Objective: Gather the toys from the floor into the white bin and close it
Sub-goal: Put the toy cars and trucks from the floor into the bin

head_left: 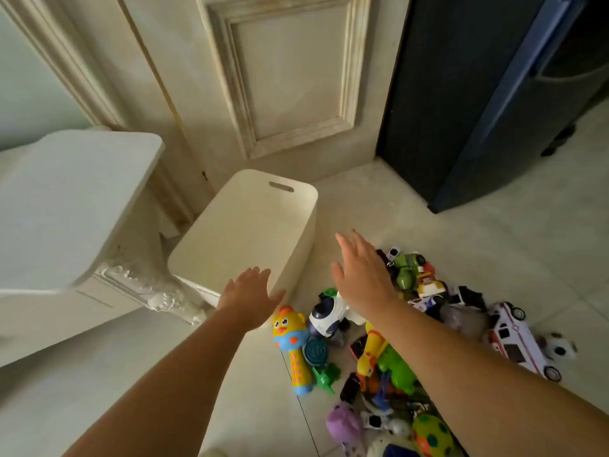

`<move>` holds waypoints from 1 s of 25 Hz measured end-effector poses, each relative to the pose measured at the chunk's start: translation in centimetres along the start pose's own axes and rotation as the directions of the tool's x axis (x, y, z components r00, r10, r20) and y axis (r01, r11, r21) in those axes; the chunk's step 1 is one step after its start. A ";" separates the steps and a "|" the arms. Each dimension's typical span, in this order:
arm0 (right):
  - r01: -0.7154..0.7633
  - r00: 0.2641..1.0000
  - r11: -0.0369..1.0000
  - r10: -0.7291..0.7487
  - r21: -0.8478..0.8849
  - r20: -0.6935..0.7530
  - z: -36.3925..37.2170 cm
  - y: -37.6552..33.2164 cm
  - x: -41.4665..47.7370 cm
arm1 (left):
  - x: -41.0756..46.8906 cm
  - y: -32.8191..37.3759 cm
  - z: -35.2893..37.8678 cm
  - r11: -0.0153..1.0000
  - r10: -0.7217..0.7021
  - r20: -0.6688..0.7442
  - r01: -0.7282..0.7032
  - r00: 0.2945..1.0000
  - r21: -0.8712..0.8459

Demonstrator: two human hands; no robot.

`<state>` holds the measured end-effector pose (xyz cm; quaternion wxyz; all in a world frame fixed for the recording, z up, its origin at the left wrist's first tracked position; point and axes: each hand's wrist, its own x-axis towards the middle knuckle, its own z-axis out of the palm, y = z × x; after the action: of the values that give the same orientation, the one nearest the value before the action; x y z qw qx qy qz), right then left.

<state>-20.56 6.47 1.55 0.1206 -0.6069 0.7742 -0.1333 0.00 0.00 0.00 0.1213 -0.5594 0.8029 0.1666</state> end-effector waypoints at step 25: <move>-0.149 0.964 0.981 0.116 0.124 0.240 2.2 2.2 -17.6 | -15.5 2.3 7.5 0.995 0.099 0.228 -0.103 0.969 0.005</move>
<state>-17.62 23.97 -0.83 0.2611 -0.5549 0.7825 -0.1075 3.24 17.09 -0.67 0.2084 -0.4941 0.8125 0.2288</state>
